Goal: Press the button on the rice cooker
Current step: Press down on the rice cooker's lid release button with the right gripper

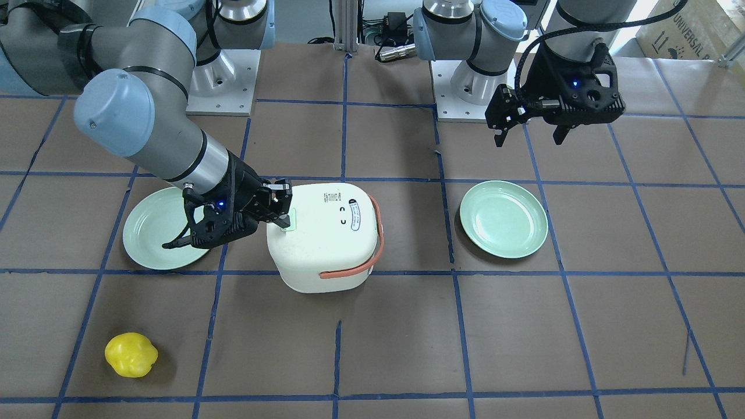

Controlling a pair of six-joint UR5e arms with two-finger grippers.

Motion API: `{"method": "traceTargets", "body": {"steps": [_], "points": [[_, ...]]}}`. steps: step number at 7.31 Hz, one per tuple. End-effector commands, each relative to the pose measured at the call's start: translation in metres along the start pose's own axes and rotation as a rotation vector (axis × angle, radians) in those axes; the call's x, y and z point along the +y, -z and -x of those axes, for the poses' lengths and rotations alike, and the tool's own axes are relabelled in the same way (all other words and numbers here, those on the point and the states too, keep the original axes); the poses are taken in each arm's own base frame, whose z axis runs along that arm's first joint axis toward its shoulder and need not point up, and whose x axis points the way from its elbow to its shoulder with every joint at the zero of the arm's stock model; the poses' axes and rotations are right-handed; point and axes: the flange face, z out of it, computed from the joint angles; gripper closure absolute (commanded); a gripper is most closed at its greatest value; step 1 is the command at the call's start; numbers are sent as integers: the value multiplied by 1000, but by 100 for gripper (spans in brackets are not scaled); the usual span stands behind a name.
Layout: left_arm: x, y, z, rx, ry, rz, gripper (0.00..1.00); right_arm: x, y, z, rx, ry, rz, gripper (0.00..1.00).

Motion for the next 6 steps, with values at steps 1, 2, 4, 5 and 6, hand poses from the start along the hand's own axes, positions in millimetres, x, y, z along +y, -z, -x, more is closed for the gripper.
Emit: {"method": "traceTargets", "body": {"steps": [1, 2, 4, 5, 6], "points": [[0, 0, 0, 0, 0, -1, 0, 4, -4, -1, -1, -3, 7, 93], [0, 0, 0, 0, 0, -1, 0, 4, -3, -1, 0, -1, 2, 93], [0, 0, 0, 0, -1, -1, 0, 5, -6, -2, -1, -3, 6, 93], [0, 0, 0, 0, 0, -1, 0, 6, -6, -2, -1, -3, 7, 93], [0, 0, 0, 0, 0, -1, 0, 8, -12, -5, 0, -3, 4, 93]]}}
